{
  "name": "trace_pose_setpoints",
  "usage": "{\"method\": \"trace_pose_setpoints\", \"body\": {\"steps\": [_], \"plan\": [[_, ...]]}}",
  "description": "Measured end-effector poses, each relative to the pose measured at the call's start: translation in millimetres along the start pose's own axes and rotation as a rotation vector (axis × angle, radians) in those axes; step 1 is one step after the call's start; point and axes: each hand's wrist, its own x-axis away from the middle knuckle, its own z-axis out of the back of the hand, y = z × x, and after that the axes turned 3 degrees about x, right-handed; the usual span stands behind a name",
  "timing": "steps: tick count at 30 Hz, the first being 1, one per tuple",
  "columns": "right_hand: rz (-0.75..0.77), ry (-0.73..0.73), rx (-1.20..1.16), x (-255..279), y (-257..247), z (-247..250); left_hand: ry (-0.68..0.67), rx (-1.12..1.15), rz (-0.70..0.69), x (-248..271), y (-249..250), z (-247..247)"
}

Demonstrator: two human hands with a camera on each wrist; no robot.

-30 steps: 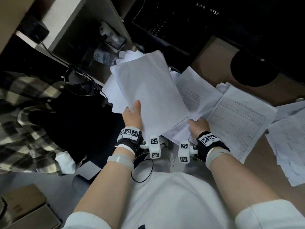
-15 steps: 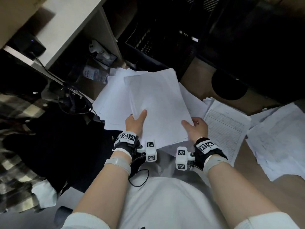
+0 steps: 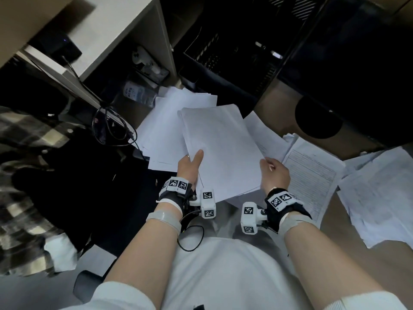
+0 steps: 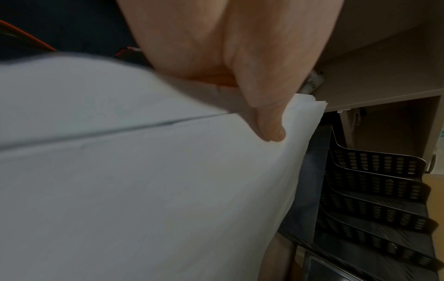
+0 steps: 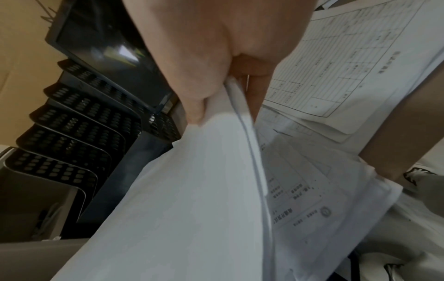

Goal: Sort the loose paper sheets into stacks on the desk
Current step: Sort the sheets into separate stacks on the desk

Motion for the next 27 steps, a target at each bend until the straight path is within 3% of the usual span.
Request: {"method": "trace_pose_setpoints", "body": {"steps": [3,8,11,16,19,21,27], "plan": [[-0.023,-0.129,0.041,4,2,1,0.025,-0.014,0.035,-1,-10,-1],[-0.025,-0.223,0.114,7,23,-1,0.106,-0.125,0.104,-14,-51,-3],[-0.055,-0.215,0.071,9,48,-6,0.077,-0.215,0.201,7,-48,-11],[-0.072,-0.175,0.076,9,71,-15,0.003,-0.002,0.464,3,-72,-8],[-0.127,-0.186,0.029,3,72,-17,0.010,-0.146,0.365,8,-71,-9],[-0.198,-0.150,-0.007,0,67,-14,0.015,-0.095,0.253,15,-66,-11],[-0.286,0.180,-0.022,-2,51,14,0.131,-0.062,0.052,8,-68,-12]]}}
